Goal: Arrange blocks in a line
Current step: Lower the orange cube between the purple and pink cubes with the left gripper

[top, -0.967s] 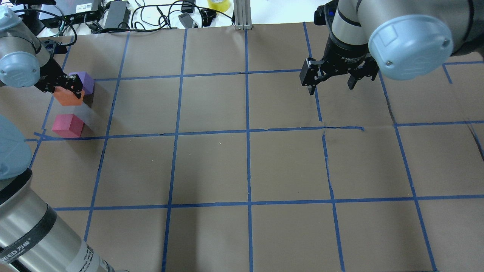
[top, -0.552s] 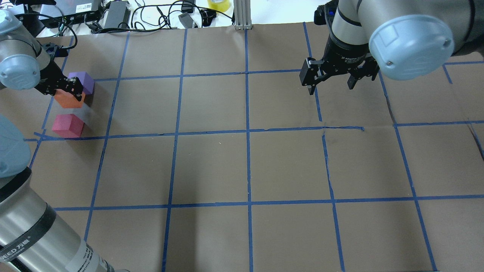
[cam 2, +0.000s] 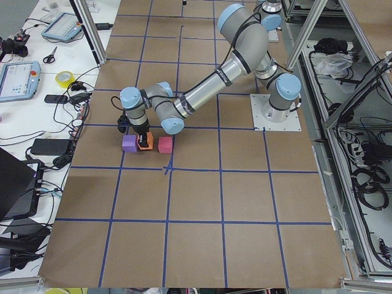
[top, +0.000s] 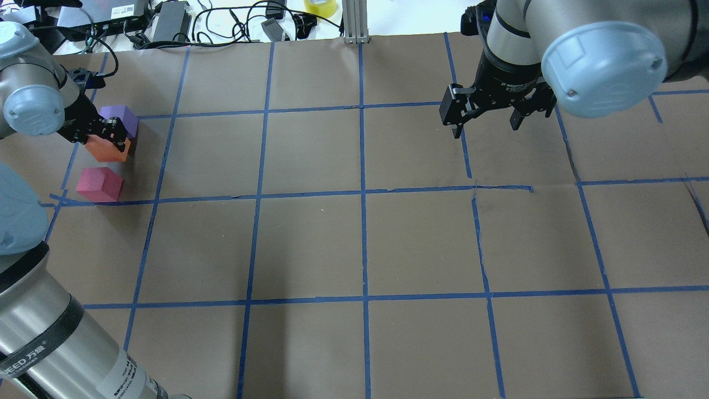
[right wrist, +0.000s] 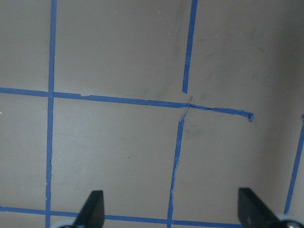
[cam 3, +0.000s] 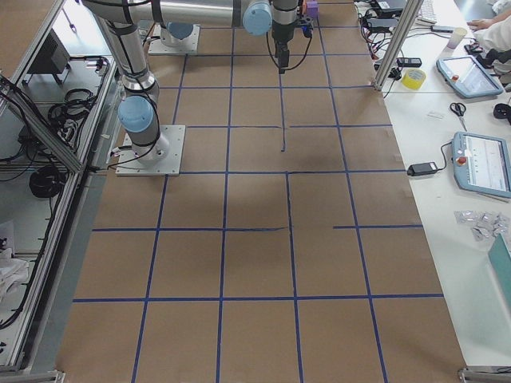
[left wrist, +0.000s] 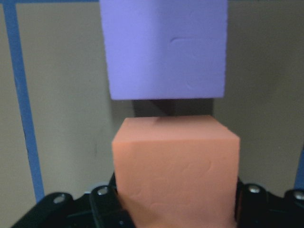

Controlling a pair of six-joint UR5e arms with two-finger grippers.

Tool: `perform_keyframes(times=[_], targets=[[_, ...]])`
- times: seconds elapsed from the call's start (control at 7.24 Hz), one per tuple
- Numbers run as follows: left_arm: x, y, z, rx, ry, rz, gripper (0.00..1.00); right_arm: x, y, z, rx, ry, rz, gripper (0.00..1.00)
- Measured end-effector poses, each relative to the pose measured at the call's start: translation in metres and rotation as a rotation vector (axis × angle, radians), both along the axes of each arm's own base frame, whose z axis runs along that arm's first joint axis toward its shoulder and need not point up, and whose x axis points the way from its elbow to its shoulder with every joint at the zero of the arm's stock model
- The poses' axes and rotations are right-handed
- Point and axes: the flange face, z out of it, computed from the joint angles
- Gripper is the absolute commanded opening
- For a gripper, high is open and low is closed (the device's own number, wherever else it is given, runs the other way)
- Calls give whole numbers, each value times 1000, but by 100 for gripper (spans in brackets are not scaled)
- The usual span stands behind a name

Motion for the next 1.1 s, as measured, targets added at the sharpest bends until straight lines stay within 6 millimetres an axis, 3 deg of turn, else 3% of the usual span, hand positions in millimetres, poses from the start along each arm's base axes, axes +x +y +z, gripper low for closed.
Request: perform_keyframes(times=[1.1], targets=[[10,2,-10,-12,43,-14,0,0,0,1,-1,-2,0,100]])
